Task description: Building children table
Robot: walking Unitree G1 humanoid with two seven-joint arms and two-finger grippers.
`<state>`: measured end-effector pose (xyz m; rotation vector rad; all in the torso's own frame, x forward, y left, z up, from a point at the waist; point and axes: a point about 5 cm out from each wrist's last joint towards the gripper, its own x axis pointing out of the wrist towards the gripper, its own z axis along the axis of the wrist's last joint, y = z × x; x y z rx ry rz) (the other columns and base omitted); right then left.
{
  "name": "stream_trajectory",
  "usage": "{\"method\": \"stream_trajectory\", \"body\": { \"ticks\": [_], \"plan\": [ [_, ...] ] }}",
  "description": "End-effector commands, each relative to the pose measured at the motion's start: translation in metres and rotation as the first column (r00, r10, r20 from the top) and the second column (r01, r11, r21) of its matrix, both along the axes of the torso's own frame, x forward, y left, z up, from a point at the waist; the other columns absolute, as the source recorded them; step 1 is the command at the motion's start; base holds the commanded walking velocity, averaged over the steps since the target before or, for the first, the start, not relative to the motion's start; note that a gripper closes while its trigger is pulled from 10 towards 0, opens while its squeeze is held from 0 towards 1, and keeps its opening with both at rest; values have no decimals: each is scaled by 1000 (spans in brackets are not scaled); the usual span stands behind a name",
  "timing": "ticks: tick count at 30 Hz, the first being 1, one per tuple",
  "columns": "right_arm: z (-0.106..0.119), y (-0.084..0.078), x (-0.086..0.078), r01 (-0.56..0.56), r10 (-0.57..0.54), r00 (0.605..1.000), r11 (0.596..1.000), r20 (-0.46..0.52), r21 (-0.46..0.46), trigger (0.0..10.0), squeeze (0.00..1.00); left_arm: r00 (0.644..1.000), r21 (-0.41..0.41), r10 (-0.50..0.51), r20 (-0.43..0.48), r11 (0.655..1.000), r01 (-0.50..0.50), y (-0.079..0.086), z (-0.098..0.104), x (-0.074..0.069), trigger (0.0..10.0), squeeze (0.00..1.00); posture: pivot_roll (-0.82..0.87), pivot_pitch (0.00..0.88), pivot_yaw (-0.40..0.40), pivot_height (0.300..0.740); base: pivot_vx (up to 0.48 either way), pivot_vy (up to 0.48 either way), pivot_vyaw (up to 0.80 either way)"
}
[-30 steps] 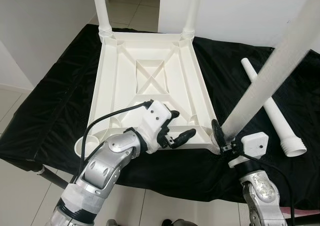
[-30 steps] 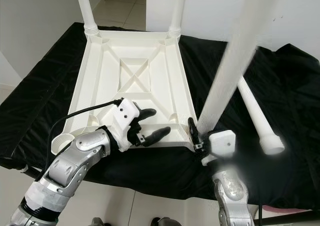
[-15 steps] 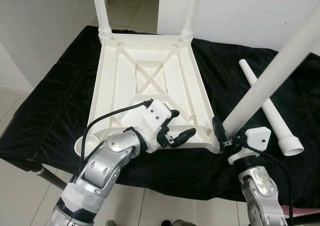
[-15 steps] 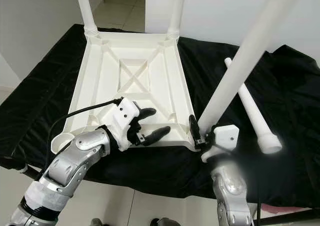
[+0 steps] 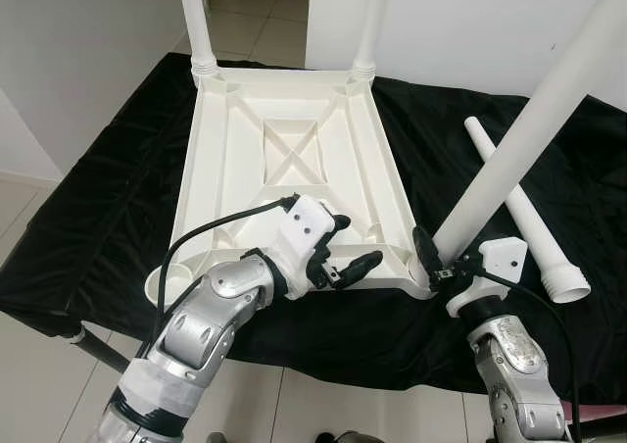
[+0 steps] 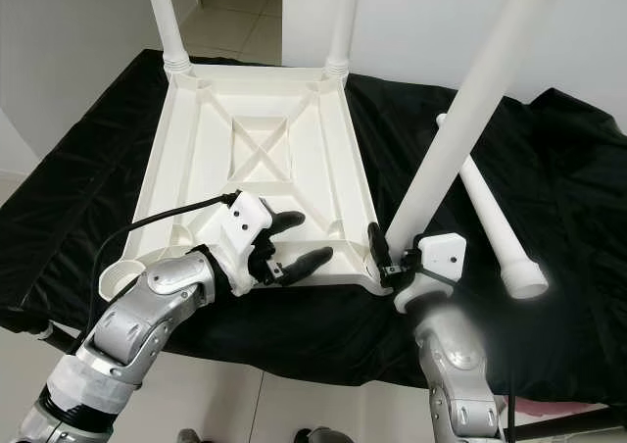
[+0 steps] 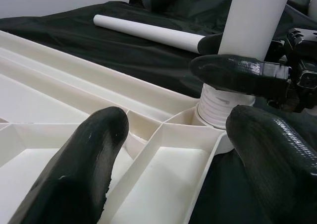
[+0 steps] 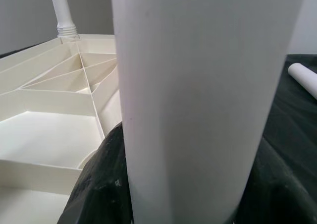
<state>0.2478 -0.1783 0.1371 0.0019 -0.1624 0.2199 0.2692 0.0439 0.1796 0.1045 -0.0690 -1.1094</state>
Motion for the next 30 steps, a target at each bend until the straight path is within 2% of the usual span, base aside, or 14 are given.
{"method": "stream_trajectory", "body": {
  "ticks": [1, 4, 11, 13, 16, 18, 20, 24, 30],
  "plan": [
    [-46, 5, -11, -11, 7, 977, 1000, -214, -18, 10000, 0, 999, 5, -33, 8, 999, 33, -1, 3, -1, 10000, 0, -15, 142, -19, 740, 0, 0, 0],
    [-41, 5, -12, 54, -52, 986, 999, -155, 9, 10000, 0, 999, 1, -32, 9, 999, 32, -1, 4, -1, 10000, 0, -15, 141, -21, 740, 0, 0, 0],
    [-34, 8, -10, 144, -135, 979, 988, -151, 53, 10000, 0, 999, 1, -33, 9, 999, 33, -1, 4, -1, 10000, 0, -20, 139, -21, 740, 0, 0, 0],
    [-27, 17, -5, 217, -207, 968, 974, -138, 64, 10000, 0, 999, 0, -36, 10, 999, 36, -3, 4, 0, 10000, 0, -22, 137, -23, 740, 0, 0, 0],
    [-25, 22, -2, 254, -244, 960, 965, -138, 59, 10000, 0, 999, 0, -37, 10, 999, 37, -3, 4, 0, 10000, 0, -23, 136, -24, 740, 0, 0, 0],
    [-23, 29, 5, 328, -320, 938, 944, -135, 37, 10000, 0, 999, -1, -37, 11, 999, 37, -4, 4, 0, 10000, 0, -20, 133, -27, 740, 0, 0, 0],
    [-22, 33, 8, 360, -352, 926, 932, -133, 38, 10000, 0, 999, -3, -36, 13, 999, 36, -4, 4, 0, 10000, 0, -20, 130, -28, 740, 0, 0, 0],
    [-20, 44, 13, 370, -363, 924, 928, -120, 47, 10000, 0, 999, -6, -34, 17, 999, 34, -5, 5, 1, 10000, 0, -16, 123, -31, 740, 0, 0, 0],
    [-18, 49, 14, 367, -360, 926, 929, -117, 49, 10000, 0, 999, -7, -30, 24, 1000, 30, -5, 6, 3, 10000, 0, -16, 113, -33, 740, 0, 0, 0]
  ]
}}
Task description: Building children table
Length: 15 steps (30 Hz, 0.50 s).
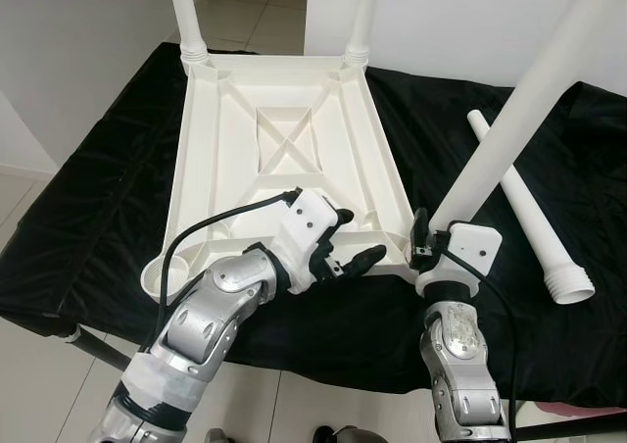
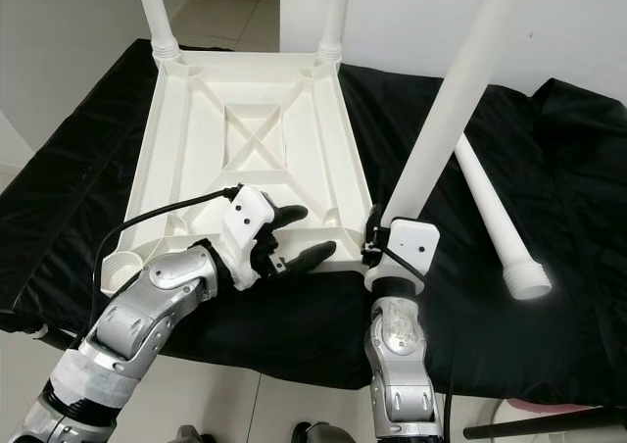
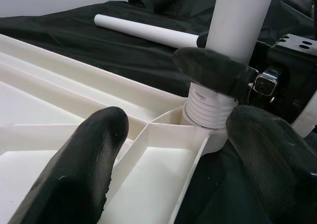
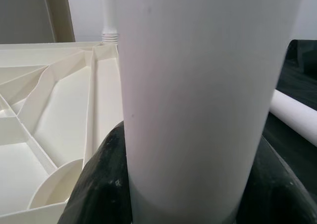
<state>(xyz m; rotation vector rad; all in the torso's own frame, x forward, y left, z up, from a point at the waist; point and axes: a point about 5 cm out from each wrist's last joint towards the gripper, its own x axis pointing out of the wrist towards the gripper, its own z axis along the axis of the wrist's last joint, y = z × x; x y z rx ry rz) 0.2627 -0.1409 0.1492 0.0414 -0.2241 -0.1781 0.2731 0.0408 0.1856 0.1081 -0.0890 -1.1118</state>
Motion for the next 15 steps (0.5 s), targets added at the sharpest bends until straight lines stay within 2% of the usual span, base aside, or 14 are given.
{"method": "stream_trajectory", "body": {
  "ticks": [1, 7, 8, 9, 10, 11, 12, 15],
  "plan": [
    [-30, 11, -1, -17, 21, 987, 1000, -160, 23, 10000, 0, 1000, -1, -26, 8, 1000, 26, -3, 1, -1, 10000, 0, -17, 112, -34, 740, 0, 0, 0],
    [-29, 5, 0, 17, -12, 989, 999, -146, 27, 10000, 0, 1000, -2, -26, 12, 1000, 26, -4, 1, 0, 10000, 0, -20, 107, -35, 740, 0, 0, 0],
    [-27, 2, 0, 5, 0, 992, 999, -127, 41, 10000, 427, 1000, -2, -26, 13, 1000, 26, -4, 1, 0, 10000, 0, -20, 107, -36, 740, 0, 0, 0],
    [-27, 2, 0, 5, 0, 992, 999, -127, 41, 10000, 427, 1000, -2, -26, 13, 1000, 26, -4, 1, 0, 10000, 0, -20, 107, -36, 740, 0, 0, 0],
    [-25, 0, -1, -43, 50, 994, 996, -92, 75, 10000, 1000, 1000, -2, -26, 13, 1000, 26, -4, 1, 0, 10000, 0, -21, 107, -36, 740, 0, 0, 0],
    [-25, 0, -1, -43, 50, 994, 996, -92, 75, 10000, 1000, 1000, -2, -26, 13, 1000, 26, -4, 1, 0, 10000, 0, -21, 107, -36, 740, 0, 0, 0],
    [-20, -3, -2, -86, 90, 995, 992, -45, 91, 10000, 1000, 1000, -3, -27, 14, 1000, 27, -5, 1, 0, 10000, 0, -20, 106, -36, 740, 0, 0, 0],
    [-17, -7, -1, -98, 101, 995, 992, -25, 82, 10000, 1000, 999, -5, -29, 14, 1000, 29, -6, 2, 0, 10000, 0, -23, 103, -35, 740, 0, 0, 0]
  ]
}}
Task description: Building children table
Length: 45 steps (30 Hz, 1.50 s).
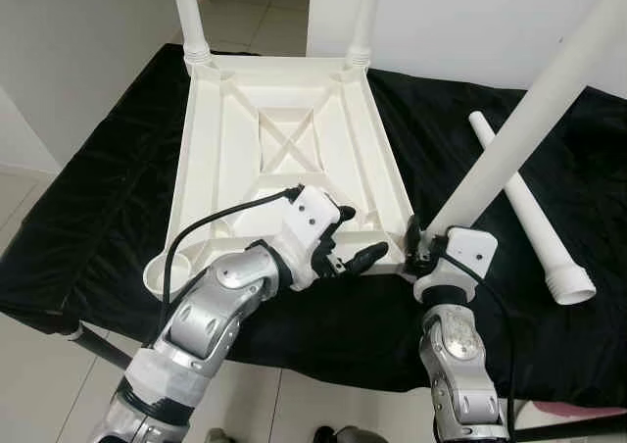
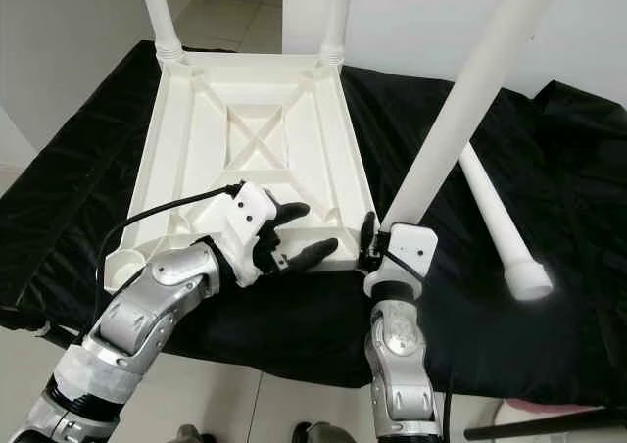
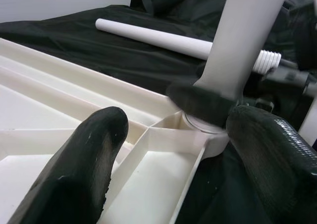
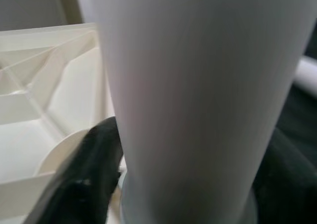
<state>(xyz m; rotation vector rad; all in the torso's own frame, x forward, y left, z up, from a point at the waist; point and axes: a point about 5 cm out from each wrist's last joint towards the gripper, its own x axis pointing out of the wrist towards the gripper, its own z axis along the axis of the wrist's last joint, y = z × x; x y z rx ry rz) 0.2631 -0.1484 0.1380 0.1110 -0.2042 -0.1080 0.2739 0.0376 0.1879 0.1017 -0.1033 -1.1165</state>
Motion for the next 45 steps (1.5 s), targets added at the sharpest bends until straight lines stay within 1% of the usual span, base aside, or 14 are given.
{"method": "stream_trajectory", "body": {
  "ticks": [1, 3, 4, 5, 6, 17, 18, 20, 21, 29, 40, 41, 42, 45],
  "plan": [
    [-3, -4, 0, -31, 31, 1000, 1000, -2, -6, 10000, 1000, 1000, 5, -25, 5, 1000, 25, -4, -1, -2, 10000, 0, -22, 103, -35, 740, 0, 0, 0],
    [-1, -7, 2, -30, 30, 1000, 999, 5, -26, 10000, 1000, 1000, 4, -27, 5, 1000, 27, -4, -1, -2, 10000, 0, -22, 102, -36, 740, 0, 0, 0],
    [2, -9, 3, -41, 42, 999, 998, 15, -52, 10000, 675, 1000, 4, -29, 5, 1000, 29, -5, -1, -3, 10000, 0, -22, 102, -37, 740, 0, 0, 0],
    [2, -9, 3, -41, 42, 999, 998, 15, -52, 10000, 675, 1000, 4, -29, 5, 1000, 29, -5, -1, -3, 10000, 0, -22, 102, -37, 740, 0, 0, 0],
    [7, -12, 6, -78, 81, 996, 994, 39, -71, 10000, 0, 1000, 3, -30, 5, 1000, 30, -6, -1, -3, 10000, 0, -25, 100, -35, 740, 0, 0, 0],
    [38, -34, 27, -279, 316, 941, 927, 123, -250, 10000, 0, 999, -3, -36, 7, 999, 36, -8, -1, -2, 10000, 0, -30, 95, -35, 740, 0, 0, 0],
    [38, -38, 31, -321, 353, 931, 914, 94, -247, 1725, 0, 999, -5, -35, 10, 999, 35, -9, 0, -1, 10000, 0, -30, 90, -42, 740, 0, 0, 0],
    [38, -38, 31, -321, 353, 931, 914, 94, -247, 1725, 0, 999, -5, -35, 10, 999, 35, -9, 0, -1, 10000, 0, -30, 90, -42, 740, 0, 0, 0],
    [36, -40, 34, -359, 385, 920, 904, 75, -235, 0, 0, 999, -7, -35, 12, 999, 35, -9, 1, -1, 10000, 0, -25, 87, -46, 740, 0, 0, 0],
    [12, -35, 29, -550, 551, 834, 831, -11, -80, 0, 0, 1000, -12, -9, 21, 1000, 9, -6, 1, -1, 10000, 0, -9, 83, -57, 740, 0, 0, 0],
    [15, -45, 24, -540, 543, 840, 837, 3, -91, 0, 0, 1000, -42, -19, 24, 999, 20, -5, 9, 1, 10000, 0, -9, 83, -56, 740, 0, 0, 0],
    [16, -49, 24, -530, 533, 846, 841, -5, -107, 1961, 0, 999, -49, -24, 30, 998, 26, -6, 12, 1, 10000, 0, -10, 81, -55, 740, 0, 0, 0],
    [18, -52, 23, -534, 536, 844, 837, -20, -118, 10000, 0, 999, -51, -34, 40, 998, 36, -7, 15, 2, 10000, 0, -11, 77, -57, 740, 0, 0, 0],
    [24, -56, 21, -562, 559, 826, 814, -68, -146, 10000, 0, 994, -46, -70, 83, 996, 74, -10, 22, 0, 10000, 0, -14, 72, -56, 740, 0, 0, 0]
  ]
}}
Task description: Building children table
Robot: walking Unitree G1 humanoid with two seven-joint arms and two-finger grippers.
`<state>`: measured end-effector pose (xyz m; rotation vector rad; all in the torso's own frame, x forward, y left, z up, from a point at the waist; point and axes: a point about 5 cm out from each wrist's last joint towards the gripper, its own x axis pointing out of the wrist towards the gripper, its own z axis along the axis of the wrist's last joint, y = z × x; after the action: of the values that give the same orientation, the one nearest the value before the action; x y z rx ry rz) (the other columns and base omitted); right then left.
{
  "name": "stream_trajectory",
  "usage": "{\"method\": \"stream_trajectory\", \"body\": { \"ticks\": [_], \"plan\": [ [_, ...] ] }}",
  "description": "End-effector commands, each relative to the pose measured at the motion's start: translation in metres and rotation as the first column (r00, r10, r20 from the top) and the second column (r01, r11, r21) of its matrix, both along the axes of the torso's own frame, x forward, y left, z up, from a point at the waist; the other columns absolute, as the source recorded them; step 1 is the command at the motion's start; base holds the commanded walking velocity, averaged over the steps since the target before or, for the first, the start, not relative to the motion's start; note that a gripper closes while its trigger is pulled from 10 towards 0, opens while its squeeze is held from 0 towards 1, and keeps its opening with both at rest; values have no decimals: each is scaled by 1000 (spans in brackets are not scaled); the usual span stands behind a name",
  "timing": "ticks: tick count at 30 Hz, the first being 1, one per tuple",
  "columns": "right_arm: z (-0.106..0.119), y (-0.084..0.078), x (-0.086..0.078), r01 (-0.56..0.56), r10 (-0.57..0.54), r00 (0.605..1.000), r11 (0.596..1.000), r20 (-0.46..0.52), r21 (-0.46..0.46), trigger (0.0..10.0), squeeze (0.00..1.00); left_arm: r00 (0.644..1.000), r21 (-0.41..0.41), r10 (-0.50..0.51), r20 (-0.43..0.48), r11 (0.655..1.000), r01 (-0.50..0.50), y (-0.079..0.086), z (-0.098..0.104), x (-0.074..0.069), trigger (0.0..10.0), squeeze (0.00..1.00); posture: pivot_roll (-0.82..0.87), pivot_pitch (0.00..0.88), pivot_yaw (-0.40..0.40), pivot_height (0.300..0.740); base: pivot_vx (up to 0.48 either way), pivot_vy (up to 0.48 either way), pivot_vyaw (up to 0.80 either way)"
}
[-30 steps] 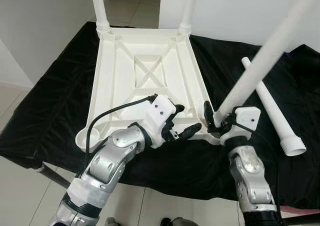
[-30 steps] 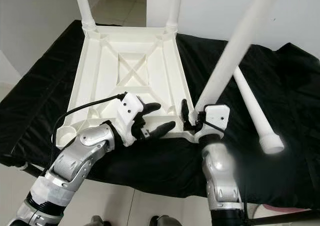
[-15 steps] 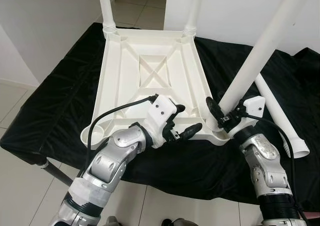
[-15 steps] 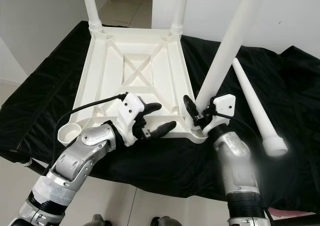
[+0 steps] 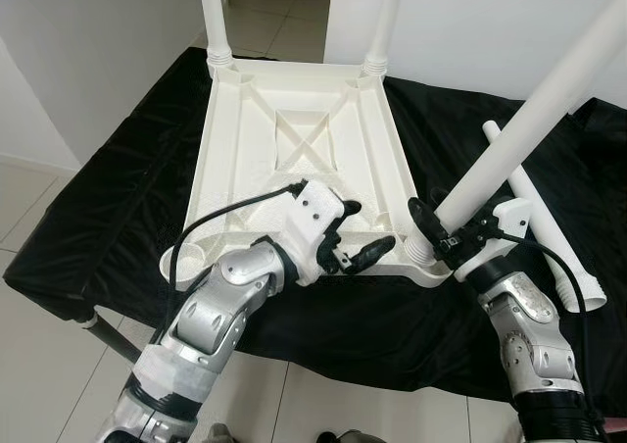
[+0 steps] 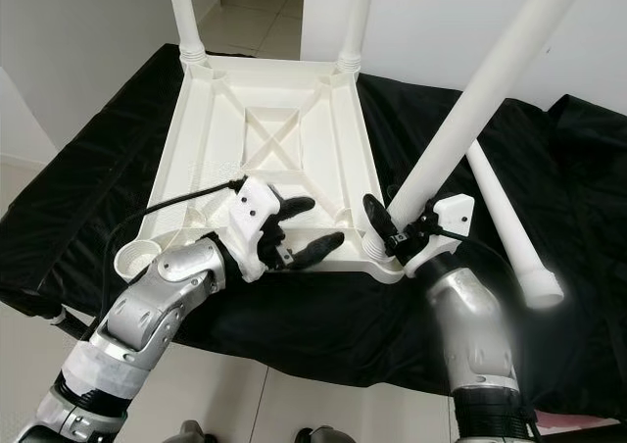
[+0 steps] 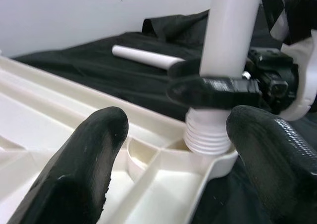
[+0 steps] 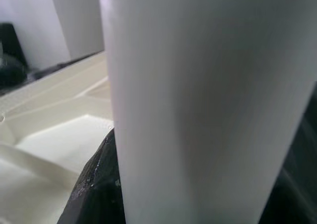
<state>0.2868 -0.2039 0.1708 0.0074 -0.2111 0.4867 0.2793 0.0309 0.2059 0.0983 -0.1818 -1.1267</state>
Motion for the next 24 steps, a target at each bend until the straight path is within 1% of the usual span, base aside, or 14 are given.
{"method": "stream_trajectory", "body": {
  "ticks": [1, 4, 5, 6, 7, 10, 12, 14, 15, 16, 19, 21, 22, 24],
  "plan": [
    [-8, -1, -3, -20, 18, 998, 999, -63, -27, 10000, 0, 998, -5, -64, 30, 998, 64, -4, 5, -5, 10000, 0, -14, 72, -56, 740, 0, 0, 0],
    [-2, -1, -5, -59, 54, 996, 996, -68, -72, 10000, 0, 992, -27, -124, 11, 992, 125, -5, 10, -7, 10000, 0, -17, 66, -56, 740, 0, 0, 0],
    [4, -1, -7, -100, 93, 992, 991, -84, -88, 10000, 0, 986, -43, -165, -1, 985, 165, -6, 15, -8, 10000, 812, -17, 64, -58, 740, 0, 0, 0],
    [4, -1, -7, -100, 93, 992, 991, -84, -88, 10000, 0, 986, -43, -165, -1, 985, 165, -6, 15, -8, 10000, 812, -17, 64, -58, 740, 0, 0, 0],
    [7, -1, -9, -124, 115, 989, 987, -92, -104, 10000, 0, 982, -49, -189, 0, 981, 189, -6, 18, -8, 10000, 1000, -19, 59, -58, 740, 0, 0, 0],
    [11, -2, -11, -154, 141, 984, 980, -104, -128, 10000, 0, 976, -54, -220, 2, 974, 219, -6, 22, -9, 10000, 1000, -19, 59, -58, 740, 0, 0, 0],
    [14, -4, -12, -193, 169, 977, 962, -132, -193, 10000, 0, 976, -64, -216, 22, 974, 217, -7, 31, -6, 10000, 1000, -18, 53, -59, 740, 0, 0, 0],
    [14, -4, -12, -193, 169, 977, 962, -132, -193, 10000, 0, 976, -64, -216, 22, 974, 217, -7, 31, -6, 10000, 1000, -18, 53, -59, 740, 0, 0, 0],
    [17, -4, -13, -225, 195, 970, 948, -145, -225, 10000, 0, 972, -84, -233, 25, 969, 234, -8, 39, -6, 10000, 945, -14, 52, -62, 740, 0, 0, 0],
    [18, -4, -14, -265, 228, 959, 930, -166, -254, 10000, 0, 964, -98, -262, 32, 959, 264, -10, 46, -8, 10000, 0, -10, 49, -65, 740, 0, 0, 0],
    [19, -4, -15, -309, 261, 945, 909, -195, -280, 10000, 0, 951, -110, -308, 23, 945, 309, -12, 53, -10, 10000, 0, -8, 47, -66, 740, 0, 0, 0],
    [22, -3, -17, -371, 317, 922, 888, -222, -273, 10000, 0, 918, -126, -397, 15, 910, 396, -16, 63, -14, 10000, 0, 1, 40, -72, 740, 0, 0, 0],
    [24, -1, -17, -406, 350, 907, 874, -234, -267, 10000, 0, 890, -145, -456, 9, 880, 452, -18, 71, -17, 10000, 0, 3, 37, -71, 740, 0, 0, 0],
    [24, -1, -17, -411, 355, 905, 871, -236, -268, 10000, 0, 884, -148, -467, 10, 874, 463, -18, 73, -18, 10000, 0, 3, 37, -71, 740, 0, 0, 0]
  ]
}}
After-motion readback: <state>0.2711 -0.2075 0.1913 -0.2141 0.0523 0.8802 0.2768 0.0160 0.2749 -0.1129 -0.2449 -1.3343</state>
